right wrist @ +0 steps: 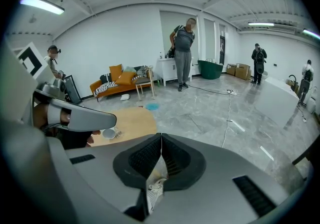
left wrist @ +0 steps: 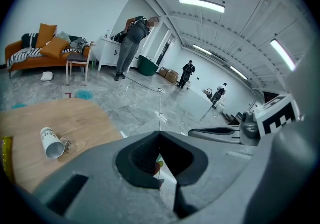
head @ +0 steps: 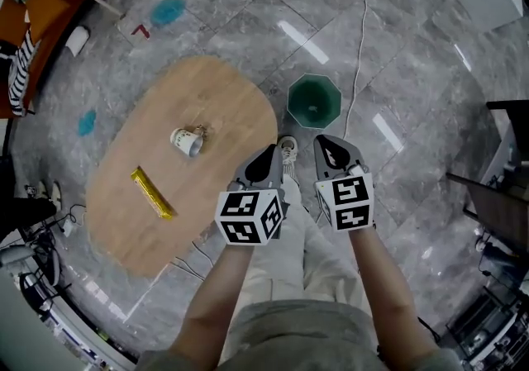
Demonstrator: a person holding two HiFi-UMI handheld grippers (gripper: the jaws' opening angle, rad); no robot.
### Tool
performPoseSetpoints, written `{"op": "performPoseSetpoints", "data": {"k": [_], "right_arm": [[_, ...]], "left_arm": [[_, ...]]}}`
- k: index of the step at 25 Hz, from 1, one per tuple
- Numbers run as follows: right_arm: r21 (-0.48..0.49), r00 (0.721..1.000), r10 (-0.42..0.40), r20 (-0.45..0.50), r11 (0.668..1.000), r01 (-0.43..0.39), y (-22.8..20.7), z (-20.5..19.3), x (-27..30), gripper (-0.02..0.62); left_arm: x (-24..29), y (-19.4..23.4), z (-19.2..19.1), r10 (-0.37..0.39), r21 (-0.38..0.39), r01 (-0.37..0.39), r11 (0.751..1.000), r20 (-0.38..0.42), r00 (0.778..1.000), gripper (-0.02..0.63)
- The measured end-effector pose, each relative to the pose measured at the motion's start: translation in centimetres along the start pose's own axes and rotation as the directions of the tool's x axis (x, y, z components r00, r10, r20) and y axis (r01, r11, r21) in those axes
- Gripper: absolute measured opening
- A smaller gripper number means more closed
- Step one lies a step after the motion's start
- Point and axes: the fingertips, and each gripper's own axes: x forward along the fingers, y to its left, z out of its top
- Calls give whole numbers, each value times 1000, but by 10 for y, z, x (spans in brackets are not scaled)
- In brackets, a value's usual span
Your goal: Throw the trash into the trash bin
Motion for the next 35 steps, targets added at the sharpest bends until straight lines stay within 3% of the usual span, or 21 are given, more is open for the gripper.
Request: {"op": "performPoseSetpoints", "data": {"k": [20,35], "right_arm": [[-20,992,22,128,1000,-20,40,51,-109,11],[-36,980,46,194,999,-40,54,62,-178,11]], "left_arm": [[-100,-47,29,-5,50,2,999,46,999,0],[-151,-100,40,-55,133,43,990,84,995,0]]}}
